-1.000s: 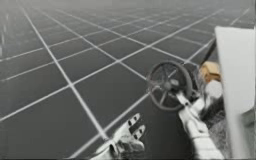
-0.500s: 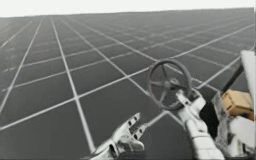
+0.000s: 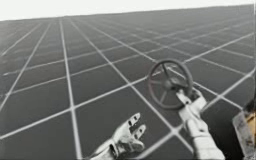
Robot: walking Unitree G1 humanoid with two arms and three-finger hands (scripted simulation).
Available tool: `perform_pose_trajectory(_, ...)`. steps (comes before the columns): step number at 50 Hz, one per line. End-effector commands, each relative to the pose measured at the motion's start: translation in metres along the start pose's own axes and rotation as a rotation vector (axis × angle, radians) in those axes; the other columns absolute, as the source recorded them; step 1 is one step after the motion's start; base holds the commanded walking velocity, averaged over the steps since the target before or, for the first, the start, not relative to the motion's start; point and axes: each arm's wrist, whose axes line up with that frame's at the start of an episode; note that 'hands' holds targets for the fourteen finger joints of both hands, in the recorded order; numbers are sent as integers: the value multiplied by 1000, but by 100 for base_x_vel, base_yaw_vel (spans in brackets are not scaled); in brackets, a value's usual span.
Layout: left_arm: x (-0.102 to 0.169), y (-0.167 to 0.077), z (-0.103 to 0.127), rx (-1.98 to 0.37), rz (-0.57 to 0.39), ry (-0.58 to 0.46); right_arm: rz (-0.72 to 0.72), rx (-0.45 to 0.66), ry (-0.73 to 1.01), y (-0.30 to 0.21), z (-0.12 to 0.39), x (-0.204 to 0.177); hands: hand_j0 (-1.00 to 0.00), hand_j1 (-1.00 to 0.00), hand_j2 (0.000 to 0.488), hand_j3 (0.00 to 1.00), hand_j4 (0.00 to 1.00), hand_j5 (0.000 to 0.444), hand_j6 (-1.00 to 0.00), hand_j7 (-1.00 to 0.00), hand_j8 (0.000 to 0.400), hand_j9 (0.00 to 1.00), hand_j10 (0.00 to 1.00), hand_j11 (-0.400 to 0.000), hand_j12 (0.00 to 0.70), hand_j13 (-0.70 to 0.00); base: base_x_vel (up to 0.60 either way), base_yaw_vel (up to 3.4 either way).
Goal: Pick up and drop off the object
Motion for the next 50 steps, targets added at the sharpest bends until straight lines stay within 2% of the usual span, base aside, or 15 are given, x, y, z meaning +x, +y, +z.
perform_pose_trajectory(1,-2,4,-1,-18,-4,-7,14,-7,-23,6,4,-4,0,0,0,1000,1000,0,0,0,0,1000,1000,-400,0,-700,45,12)
perform_pose_trajectory(24,-2,4,-1,-18,-4,-7,14,-7,-23,6,4,-4,0,0,0,1000,1000,0,0,0,0,1000,1000,-400,0,-700,36,10)
perform_pose_trajectory(47,-2,4,-1,-18,-4,-7,14,-7,-23,6,4,-4,0,0,0,1000,1000,0,0,0,0,1000,1000,-400,0,-700,23,8)
perform_pose_trajectory(50,-2,4,-1,-18,-4,-7,14,-7,-23,6,4,-4,0,0,0,1000,1000,0,0,0,0,1000,1000,-400,0,-700,9,-345)
